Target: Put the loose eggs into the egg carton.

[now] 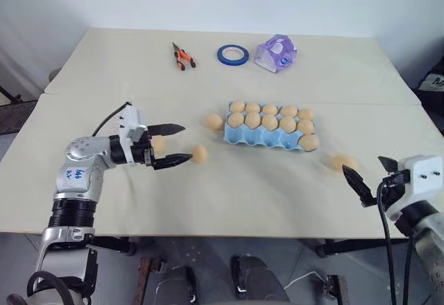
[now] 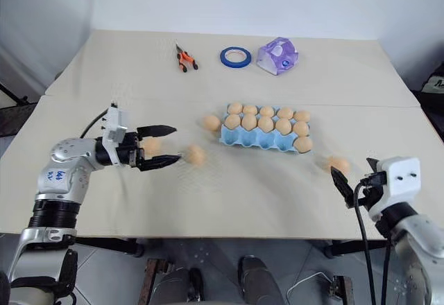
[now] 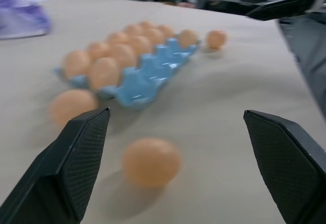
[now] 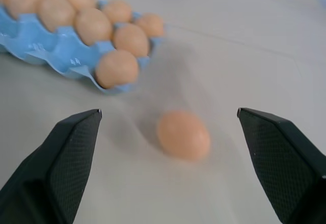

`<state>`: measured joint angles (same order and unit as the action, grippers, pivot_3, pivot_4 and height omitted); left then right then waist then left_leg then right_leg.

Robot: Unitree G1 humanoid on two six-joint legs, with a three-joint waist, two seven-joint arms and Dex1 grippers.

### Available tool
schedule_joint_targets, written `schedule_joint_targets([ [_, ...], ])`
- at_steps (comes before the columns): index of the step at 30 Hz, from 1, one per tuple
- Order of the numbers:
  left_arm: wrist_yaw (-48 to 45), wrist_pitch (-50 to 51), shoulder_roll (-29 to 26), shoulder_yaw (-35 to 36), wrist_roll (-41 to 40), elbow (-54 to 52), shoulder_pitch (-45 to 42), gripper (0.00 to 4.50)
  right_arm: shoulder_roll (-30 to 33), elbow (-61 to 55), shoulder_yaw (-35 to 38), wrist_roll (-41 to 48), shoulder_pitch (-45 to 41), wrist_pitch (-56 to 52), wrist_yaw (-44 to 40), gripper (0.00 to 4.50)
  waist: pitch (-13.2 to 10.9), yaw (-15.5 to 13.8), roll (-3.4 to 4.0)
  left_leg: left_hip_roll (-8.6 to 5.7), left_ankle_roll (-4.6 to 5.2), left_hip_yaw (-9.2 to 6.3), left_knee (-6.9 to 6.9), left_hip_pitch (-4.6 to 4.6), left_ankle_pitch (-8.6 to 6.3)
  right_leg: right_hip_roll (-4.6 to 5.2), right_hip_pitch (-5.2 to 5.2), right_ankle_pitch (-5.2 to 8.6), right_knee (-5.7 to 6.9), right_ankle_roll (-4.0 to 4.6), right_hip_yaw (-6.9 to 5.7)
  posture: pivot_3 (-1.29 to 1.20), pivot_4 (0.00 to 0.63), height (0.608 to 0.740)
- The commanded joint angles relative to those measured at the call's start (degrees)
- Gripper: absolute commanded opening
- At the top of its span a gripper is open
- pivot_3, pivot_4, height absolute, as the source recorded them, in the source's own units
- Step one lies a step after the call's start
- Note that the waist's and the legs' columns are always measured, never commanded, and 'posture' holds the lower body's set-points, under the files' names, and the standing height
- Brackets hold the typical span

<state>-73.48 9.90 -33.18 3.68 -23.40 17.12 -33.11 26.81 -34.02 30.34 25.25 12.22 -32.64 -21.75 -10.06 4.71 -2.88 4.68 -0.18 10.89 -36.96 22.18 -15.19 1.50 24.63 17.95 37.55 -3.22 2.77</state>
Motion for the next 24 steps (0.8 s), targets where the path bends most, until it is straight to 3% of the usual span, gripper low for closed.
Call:
schedule_joint_targets([
  [1, -2.6, -2.7, 1.3, -0.5, -1.1, -0.5, -1.4, 4.47, -2.8, -2.3, -0.2, -2.3, -1.0, 1.6, 5.6, 4.50, 0.0, 0.3, 0.01, 0.01, 0.02, 0.00, -0.01, -0.01, -0.01, 0.00, -0.02, 0.00, -0.03, 0.06, -0.01, 0.00, 0.150, 0.740],
  [12, -3.6, -3.8, 3.1, -0.6, -1.4, -1.4, -0.8, 4.47, -4.2, 17.2, -7.5, -10.7, -12.8, 9.8, 9.5, 4.50, 0.0, 0.2, 0.09, -0.03, 0.16, -0.04, -0.01, 0.01, 0.06, 0.01, -0.06, -0.05, -0.14, 0.16, -0.01, 0.00, 0.150, 0.740],
  [24, -1.9, -2.7, 2.2, 0.3, -2.4, -4.1, 1.7, 4.47, -2.5, 28.7, -10.6, -11.2, -17.9, 10.0, 4.8, 4.50, -0.1, 0.2, 0.25, 0.02, 0.27, -0.15, 0.12, 0.04, 0.14, -0.03, -0.04, -0.04, -0.14, -0.03, -0.14, 0.00, 0.150, 0.740],
])
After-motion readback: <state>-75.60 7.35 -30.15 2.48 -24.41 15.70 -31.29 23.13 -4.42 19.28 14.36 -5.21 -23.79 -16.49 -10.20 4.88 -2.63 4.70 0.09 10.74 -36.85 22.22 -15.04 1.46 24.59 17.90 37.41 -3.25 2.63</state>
